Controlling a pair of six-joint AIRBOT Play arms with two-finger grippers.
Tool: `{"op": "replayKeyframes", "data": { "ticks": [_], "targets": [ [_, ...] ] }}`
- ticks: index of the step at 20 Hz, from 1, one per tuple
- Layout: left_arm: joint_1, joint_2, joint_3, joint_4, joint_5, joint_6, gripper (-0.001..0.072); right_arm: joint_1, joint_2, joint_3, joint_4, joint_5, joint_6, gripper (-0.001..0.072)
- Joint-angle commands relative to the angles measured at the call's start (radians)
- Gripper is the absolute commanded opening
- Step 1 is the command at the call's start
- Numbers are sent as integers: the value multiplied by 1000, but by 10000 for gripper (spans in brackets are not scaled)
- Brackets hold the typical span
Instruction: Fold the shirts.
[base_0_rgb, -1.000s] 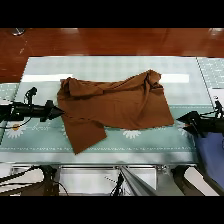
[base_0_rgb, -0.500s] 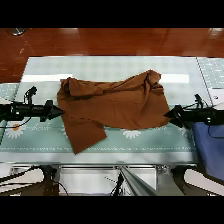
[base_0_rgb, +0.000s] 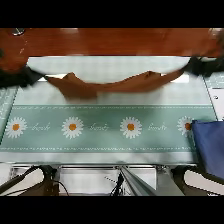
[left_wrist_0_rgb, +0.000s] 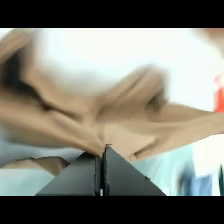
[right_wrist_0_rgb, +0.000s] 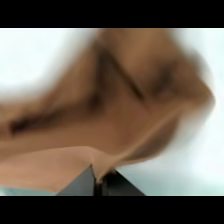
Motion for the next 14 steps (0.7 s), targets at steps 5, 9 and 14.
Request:
{"op": "replayKeyframes", "data": {
  "ticks": [5, 9, 14],
  "targets": [
    [2, 285, 638, 381, 177, -309, 22, 23, 214, 668, -340, 95, 151, 26],
    [2, 453, 745, 581, 127, -338, 21, 23, 430, 613, -367, 285, 134, 26],
    [-11, 661, 745, 846, 26, -341, 21, 23, 622, 558, -409, 362, 140, 26]
  ]
}}
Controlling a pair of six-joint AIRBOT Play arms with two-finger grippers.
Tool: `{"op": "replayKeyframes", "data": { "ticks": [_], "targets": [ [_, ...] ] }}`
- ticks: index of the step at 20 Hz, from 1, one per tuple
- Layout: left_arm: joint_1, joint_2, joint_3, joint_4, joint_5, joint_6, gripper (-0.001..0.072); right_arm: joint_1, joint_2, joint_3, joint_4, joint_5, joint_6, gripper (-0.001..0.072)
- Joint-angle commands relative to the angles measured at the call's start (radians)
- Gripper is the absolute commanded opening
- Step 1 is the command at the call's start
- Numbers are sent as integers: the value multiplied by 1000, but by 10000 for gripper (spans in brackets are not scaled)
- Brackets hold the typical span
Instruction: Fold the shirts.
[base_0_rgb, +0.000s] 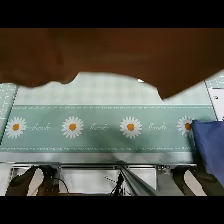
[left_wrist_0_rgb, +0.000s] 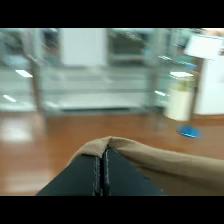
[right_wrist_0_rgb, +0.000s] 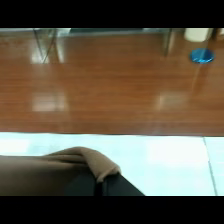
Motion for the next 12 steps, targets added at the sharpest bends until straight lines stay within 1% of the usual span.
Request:
{"op": "replayKeyframes", "data": {
  "ticks": [1, 5, 7, 10, 12],
  "targets": [
    [-37, 134, 20, 243, -63, -33, 21, 1, 128, -19, -34, 85, 6, 26],
    [-214, 165, -17, 324, -130, -39, 21, 0, 163, -21, -45, 231, 10, 26],
    [-256, 159, -103, 359, -142, -63, 21, 0, 163, -65, -45, 257, 11, 26],
    [-257, 117, -303, 358, -141, -67, 21, 0, 163, -258, -33, 204, 4, 26],
    [-258, 56, -433, 345, -124, -72, 21, 1, 161, -452, -13, 100, -3, 26]
  ]
}}
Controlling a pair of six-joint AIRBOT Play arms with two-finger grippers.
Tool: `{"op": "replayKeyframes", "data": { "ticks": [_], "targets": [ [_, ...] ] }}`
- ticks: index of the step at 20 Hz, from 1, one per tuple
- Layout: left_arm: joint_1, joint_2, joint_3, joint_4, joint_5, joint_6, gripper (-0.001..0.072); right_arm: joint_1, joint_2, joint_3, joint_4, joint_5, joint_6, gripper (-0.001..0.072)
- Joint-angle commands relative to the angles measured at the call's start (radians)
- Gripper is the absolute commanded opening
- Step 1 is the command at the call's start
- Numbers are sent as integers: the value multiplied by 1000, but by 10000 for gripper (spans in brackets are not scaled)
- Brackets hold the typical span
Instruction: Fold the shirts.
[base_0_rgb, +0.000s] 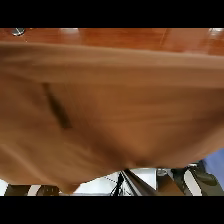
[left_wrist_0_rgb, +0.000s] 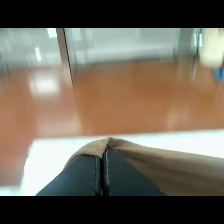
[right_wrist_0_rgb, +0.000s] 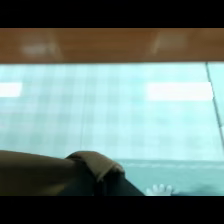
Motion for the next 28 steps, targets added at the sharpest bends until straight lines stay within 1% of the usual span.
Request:
{"op": "replayKeyframes", "data": {
  "ticks": [1, 3, 5, 6, 9, 11, 12, 13, 14, 15, 17, 19, 21, 22, 25, 27, 28],
  "targets": [
    [-16, -98, -225, -16, 32, -13, 21, 1, -4, -299, 45, -151, -16, 26],
    [-27, -218, -307, -74, 89, -10, 22, 1, -52, -497, 118, -300, -53, 26],
    [-46, -371, -328, -121, 157, -10, 22, 1, -161, -624, 154, -468, -92, 26],
    [-57, -449, -321, -141, 194, -10, 22, 1, -234, -639, 166, -525, -104, 26],
    [-92, -697, -263, -170, 303, -10, 23, 1, -487, -610, 275, -680, -180, 26],
    [-97, -856, -180, -191, 300, -12, 23, 2, -661, -536, 323, -719, -191, 26],
    [-97, -925, -137, -220, 300, -17, 24, 3, -743, -486, 335, -720, -191, 26],
    [-97, -982, -95, -243, 303, -40, 23, 6, -821, -426, 330, -712, -185, 26],
    [-97, -1034, -53, -266, 305, -67, 23, 5, -898, -358, 328, -690, -161, 26],
    [-97, -1077, -17, -282, 304, -79, 23, 6, -965, -292, 325, -661, -123, 26],
    [-97, -1138, 21, -312, 303, -100, 24, 6, -1062, -194, 327, -598, -88, 26],
    [-97, -1161, 23, -332, 286, -100, 24, 6, -1103, -170, 332, -549, -87, 27],
    [-88, -1160, 26, -332, 239, -96, 24, -1, -1103, -170, 332, -517, -92, 27],
    [-75, -1158, 39, -332, 188, -92, 23, -9, -1094, -170, 336, -494, -93, 27],
    [-21, -1158, 91, -334, -68, 2, 24, -50, -1044, -170, 337, -371, -147, 27],
    [10, -1159, 80, -325, -211, 46, 24, -70, -1026, -171, 294, -267, -158, 27],
    [16, -1159, 58, -319, -249, 48, 23, -70, -1027, -177, 256, -223, -159, 27]
  ]
}}
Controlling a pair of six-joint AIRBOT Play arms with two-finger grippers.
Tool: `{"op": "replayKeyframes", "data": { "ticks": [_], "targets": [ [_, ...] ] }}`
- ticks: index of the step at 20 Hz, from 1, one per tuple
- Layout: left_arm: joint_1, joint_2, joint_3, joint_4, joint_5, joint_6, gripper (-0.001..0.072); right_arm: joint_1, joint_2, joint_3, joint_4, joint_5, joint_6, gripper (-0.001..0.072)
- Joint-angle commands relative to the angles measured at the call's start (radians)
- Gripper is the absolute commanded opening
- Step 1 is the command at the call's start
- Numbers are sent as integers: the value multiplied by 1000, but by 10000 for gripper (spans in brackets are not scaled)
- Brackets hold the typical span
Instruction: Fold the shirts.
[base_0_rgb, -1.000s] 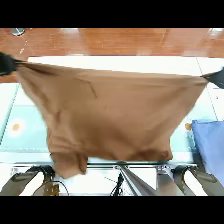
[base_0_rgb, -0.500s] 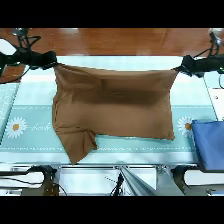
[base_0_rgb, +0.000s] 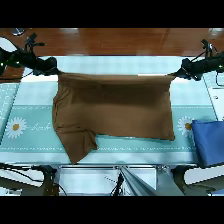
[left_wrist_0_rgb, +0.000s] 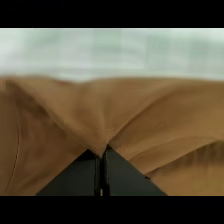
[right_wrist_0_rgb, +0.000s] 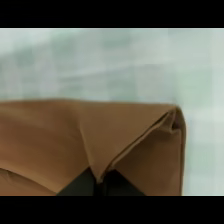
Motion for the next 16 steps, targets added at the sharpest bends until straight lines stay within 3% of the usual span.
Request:
{"op": "replayKeyframes", "data": {
  "ticks": [1, 5, 6, 8, 10, 13, 16],
  "targets": [
    [35, -4, -42, 15, -214, 58, 24, -7, 14, -22, -81, 156, -23, 27],
    [29, -5, -212, 14, -152, 57, 27, 70, 13, -201, -84, 25, -20, 27],
    [29, -5, -232, 15, -159, 46, 85, 84, 13, -232, -84, 2, -1, 74],
    [32, 0, -230, 16, -213, 38, 695, 81, 19, -234, -61, 40, 28, 624],
    [39, 35, -228, 51, -239, 2, 707, 39, 72, -211, -92, 129, 16, 621],
    [74, 157, -262, 189, -255, -31, 706, -63, 254, -251, -289, 155, -3, 621],
    [166, 323, -480, 222, -212, -33, 706, -215, 497, -532, -237, -35, 6, 620]
  ]
}}
